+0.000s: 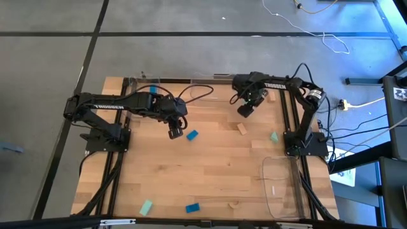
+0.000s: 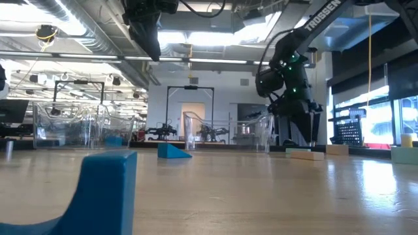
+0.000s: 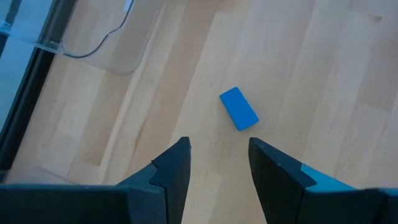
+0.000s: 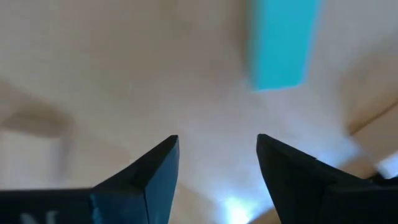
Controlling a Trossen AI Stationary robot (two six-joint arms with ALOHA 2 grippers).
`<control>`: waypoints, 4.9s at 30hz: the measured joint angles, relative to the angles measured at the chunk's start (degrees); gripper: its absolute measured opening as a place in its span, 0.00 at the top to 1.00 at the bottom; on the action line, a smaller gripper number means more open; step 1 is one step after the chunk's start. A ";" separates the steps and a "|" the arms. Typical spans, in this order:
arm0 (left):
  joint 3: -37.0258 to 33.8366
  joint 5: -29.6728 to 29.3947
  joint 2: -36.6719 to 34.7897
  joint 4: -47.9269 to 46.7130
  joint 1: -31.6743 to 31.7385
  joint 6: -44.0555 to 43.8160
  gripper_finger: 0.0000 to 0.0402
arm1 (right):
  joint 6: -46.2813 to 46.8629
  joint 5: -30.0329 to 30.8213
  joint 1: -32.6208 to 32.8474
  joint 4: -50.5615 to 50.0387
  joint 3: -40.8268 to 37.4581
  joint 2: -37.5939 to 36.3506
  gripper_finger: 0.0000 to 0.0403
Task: Sort & place blocks by color
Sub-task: Put the middle brown block into the top middle transparent bin
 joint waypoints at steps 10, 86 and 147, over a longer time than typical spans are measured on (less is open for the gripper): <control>0.00 0.00 0.00 0.00 0.00 1.49 0.62 | 9.84 -7.22 5.17 -6.97 6.49 0.00 0.46; 0.00 3.89 0.02 0.06 -0.61 8.81 0.62 | 30.09 -7.86 17.64 16.37 -12.13 -0.59 0.46; 0.00 2.60 0.02 2.16 -0.33 8.80 0.62 | 7.33 -2.00 1.89 20.20 20.52 7.53 0.68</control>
